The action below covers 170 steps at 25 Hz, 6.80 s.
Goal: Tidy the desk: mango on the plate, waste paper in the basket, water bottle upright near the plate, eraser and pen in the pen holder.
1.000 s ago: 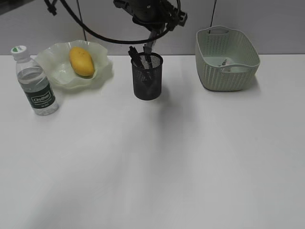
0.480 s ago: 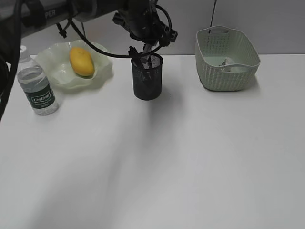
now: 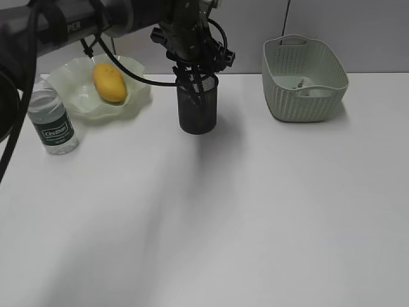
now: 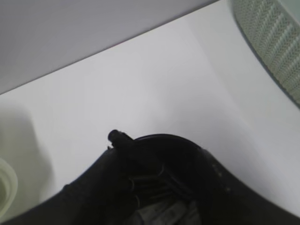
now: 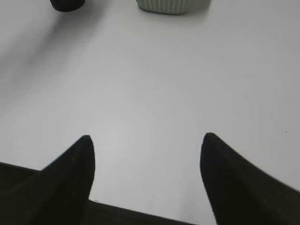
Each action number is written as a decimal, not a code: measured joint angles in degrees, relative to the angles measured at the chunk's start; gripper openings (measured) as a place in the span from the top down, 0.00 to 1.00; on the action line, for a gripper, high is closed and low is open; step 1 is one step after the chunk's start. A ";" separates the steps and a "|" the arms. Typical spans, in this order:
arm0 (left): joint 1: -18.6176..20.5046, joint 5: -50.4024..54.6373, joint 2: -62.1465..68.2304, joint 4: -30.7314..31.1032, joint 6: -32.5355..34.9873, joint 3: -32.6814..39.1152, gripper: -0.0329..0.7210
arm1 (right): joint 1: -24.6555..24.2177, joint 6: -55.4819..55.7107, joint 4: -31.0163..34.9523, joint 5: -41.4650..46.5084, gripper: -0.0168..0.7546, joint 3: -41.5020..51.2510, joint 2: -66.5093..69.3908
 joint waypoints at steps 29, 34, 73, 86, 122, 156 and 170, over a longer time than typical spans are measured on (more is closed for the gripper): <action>7.41 22.29 -28.53 -10.36 9.84 22.64 0.39 | 0.00 0.00 0.00 0.00 0.26 0.00 0.00; 14.01 21.37 -38.89 -13.88 10.79 38.09 0.39 | 0.00 0.00 0.00 0.00 0.26 0.00 0.00; 33.22 20.62 -133.24 -22.65 18.72 95.95 0.39 | 0.00 -0.18 -0.70 0.21 0.26 0.11 0.00; 33.22 14.11 -133.24 -22.17 18.67 99.27 0.36 | 0.00 -0.29 -4.65 4.01 0.26 2.17 -0.07; 33.22 13.81 -133.24 -22.11 18.67 99.27 0.26 | -0.18 -0.66 -3.04 4.18 0.26 2.17 -0.40; 33.22 13.76 -138.42 -22.07 18.67 99.27 0.26 | -15.52 -0.66 -2.64 4.29 0.27 2.24 -14.43; 33.22 13.76 -138.42 -22.07 18.67 99.27 0.26 | -15.52 -0.66 -2.64 4.34 0.27 2.24 -14.43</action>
